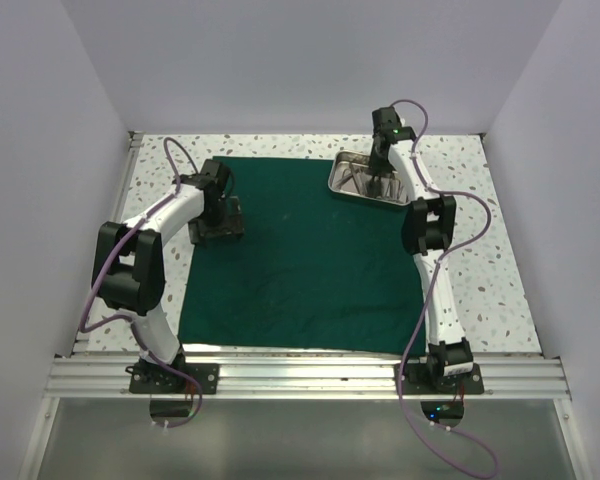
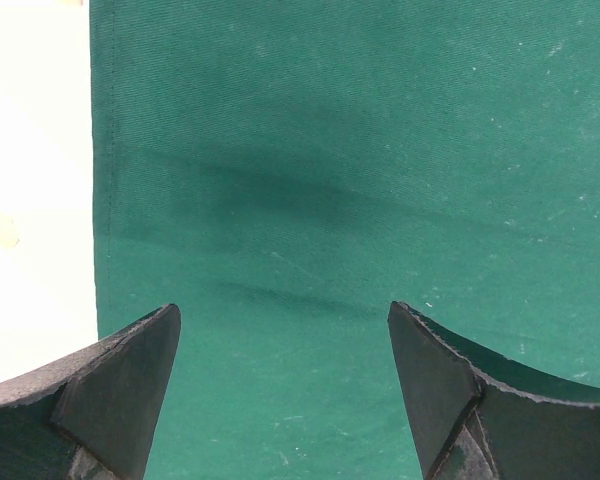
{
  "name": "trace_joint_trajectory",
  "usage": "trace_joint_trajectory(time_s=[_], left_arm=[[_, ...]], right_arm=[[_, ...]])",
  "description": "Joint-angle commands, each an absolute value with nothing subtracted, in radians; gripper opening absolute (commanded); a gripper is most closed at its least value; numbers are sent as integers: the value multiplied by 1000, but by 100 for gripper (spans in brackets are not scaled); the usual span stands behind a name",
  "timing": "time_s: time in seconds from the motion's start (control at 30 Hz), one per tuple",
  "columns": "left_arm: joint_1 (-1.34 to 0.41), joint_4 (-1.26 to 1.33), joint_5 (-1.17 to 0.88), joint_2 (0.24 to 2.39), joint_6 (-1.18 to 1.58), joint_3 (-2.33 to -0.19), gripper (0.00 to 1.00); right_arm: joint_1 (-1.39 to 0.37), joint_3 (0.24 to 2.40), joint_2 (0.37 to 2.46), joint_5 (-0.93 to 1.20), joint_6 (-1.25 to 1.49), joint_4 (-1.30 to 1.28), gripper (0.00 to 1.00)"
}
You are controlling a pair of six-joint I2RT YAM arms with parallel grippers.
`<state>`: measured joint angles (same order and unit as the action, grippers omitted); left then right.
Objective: Open and lay out the surgical kit
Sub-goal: Pick up the medical item from the container.
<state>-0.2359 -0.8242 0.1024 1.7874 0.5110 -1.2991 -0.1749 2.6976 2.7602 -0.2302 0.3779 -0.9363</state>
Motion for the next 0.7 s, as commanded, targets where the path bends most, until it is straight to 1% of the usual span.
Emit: trace_joint_trajectory(time_s=[0.0, 0.03, 0.1, 0.13, 0.2, 0.27, 0.37, 0.5, 0.67], left_arm=[[-236, -796, 80, 1766, 488, -1302, 89], [-236, -792, 78, 1764, 482, -1299, 89], [-236, -785, 75, 1763, 474, -1292, 89], [-235, -782, 74, 1761, 468, -1289, 89], [-235, -781, 74, 1753, 462, -1281, 89], [-233, -773, 75, 1741, 456, -1267, 89], [-227, -764, 71, 1729, 456, -1244, 89], [-221, -750, 66, 1707, 460, -1215, 89], [-221, -738, 60, 1689, 463, -1190, 89]], right_arm=[[-190, 2632, 2846, -196, 388, -1144, 21], [-192, 2631, 2844, -196, 391, -1146, 22], [-189, 2625, 2832, -196, 400, -1146, 16], [-187, 2619, 2823, -196, 416, -1143, 7], [-187, 2580, 2806, -186, 429, -1132, 5], [-184, 2592, 2815, -175, 437, -1146, 0], [-184, 2606, 2835, -166, 430, -1177, 0], [-184, 2580, 2809, -182, 413, -1170, 0], [-184, 2577, 2712, -233, 388, -1146, 0]])
